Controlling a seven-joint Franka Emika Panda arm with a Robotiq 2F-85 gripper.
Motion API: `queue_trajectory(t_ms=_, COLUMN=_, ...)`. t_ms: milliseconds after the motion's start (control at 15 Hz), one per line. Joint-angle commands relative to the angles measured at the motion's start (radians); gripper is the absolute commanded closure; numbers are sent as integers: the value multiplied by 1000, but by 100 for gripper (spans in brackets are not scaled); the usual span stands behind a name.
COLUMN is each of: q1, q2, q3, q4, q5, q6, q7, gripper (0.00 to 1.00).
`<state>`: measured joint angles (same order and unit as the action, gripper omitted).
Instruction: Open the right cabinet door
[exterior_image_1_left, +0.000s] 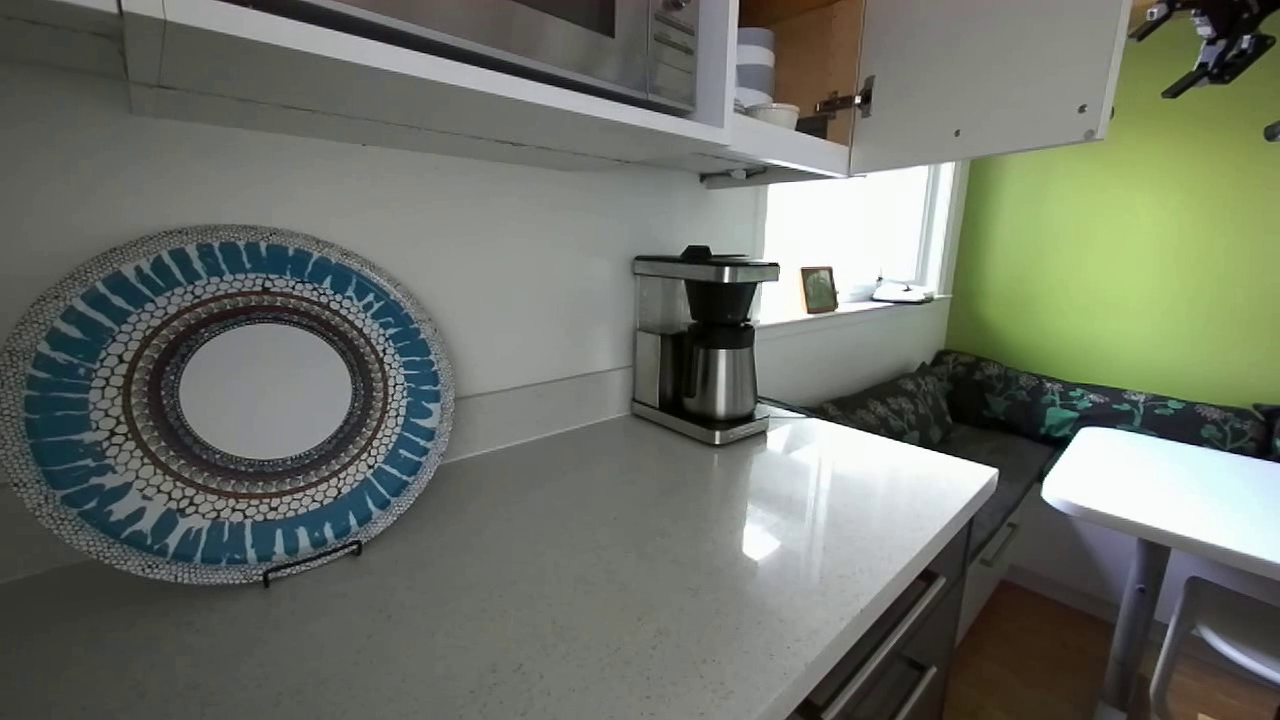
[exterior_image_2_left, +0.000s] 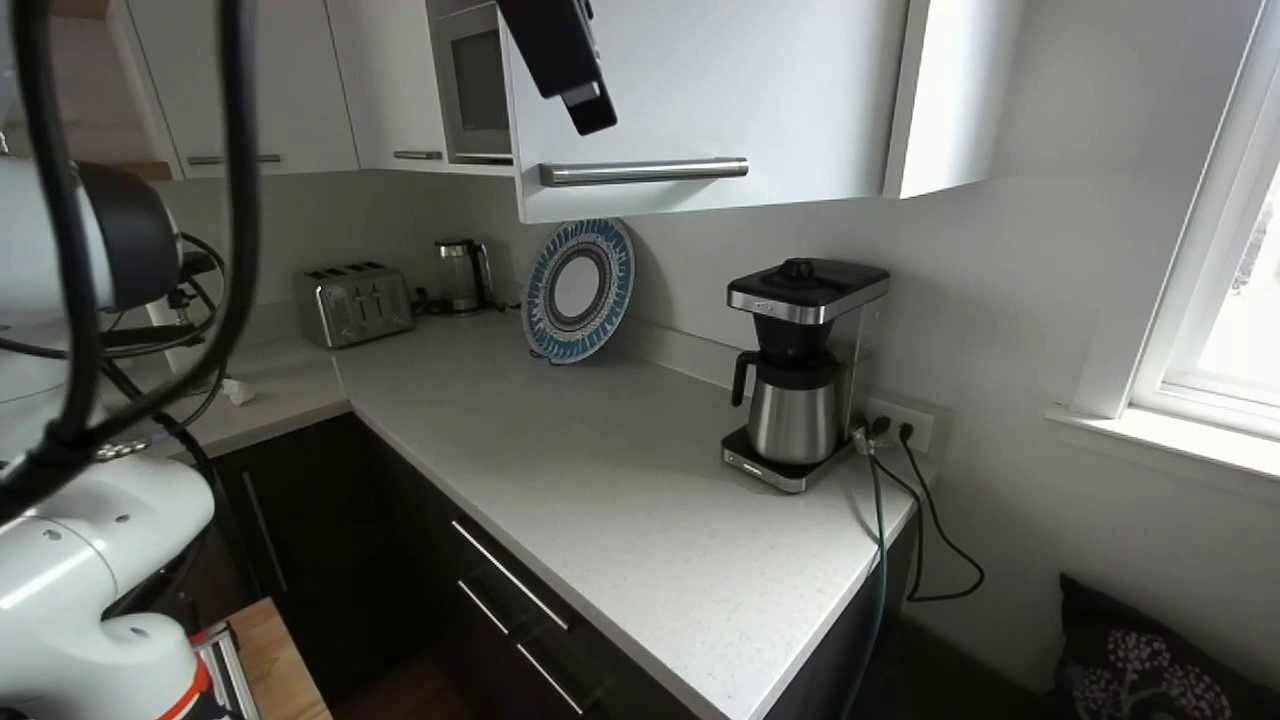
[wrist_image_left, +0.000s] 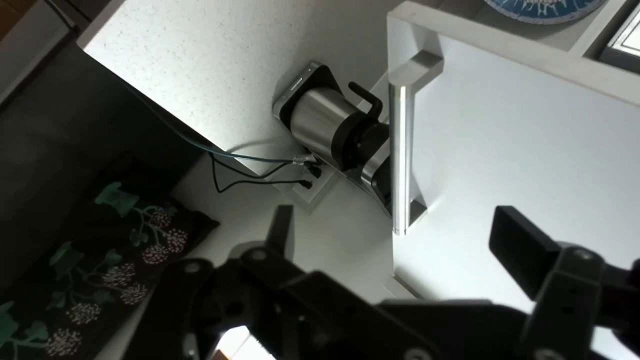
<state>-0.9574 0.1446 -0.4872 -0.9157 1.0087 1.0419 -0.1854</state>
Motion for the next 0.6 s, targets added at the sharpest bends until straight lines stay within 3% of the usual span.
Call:
queue_trajectory(t_ms=0, q1=19, q2=-103, q3=1, q4=-115, q5=-64, q6=-30, q7=-42, gripper=0)
queue_trajectory(t_ms=333, q1=11, q2=-181, q3=4, q4=-182, q5=-133, q6=-51, q7=-20, gripper=0)
queue_trajectory(t_ms=533, q1=15, q2=-231, q3=17, q4=-236, q5=-188, q6=-16, q7=-83, gripper=0)
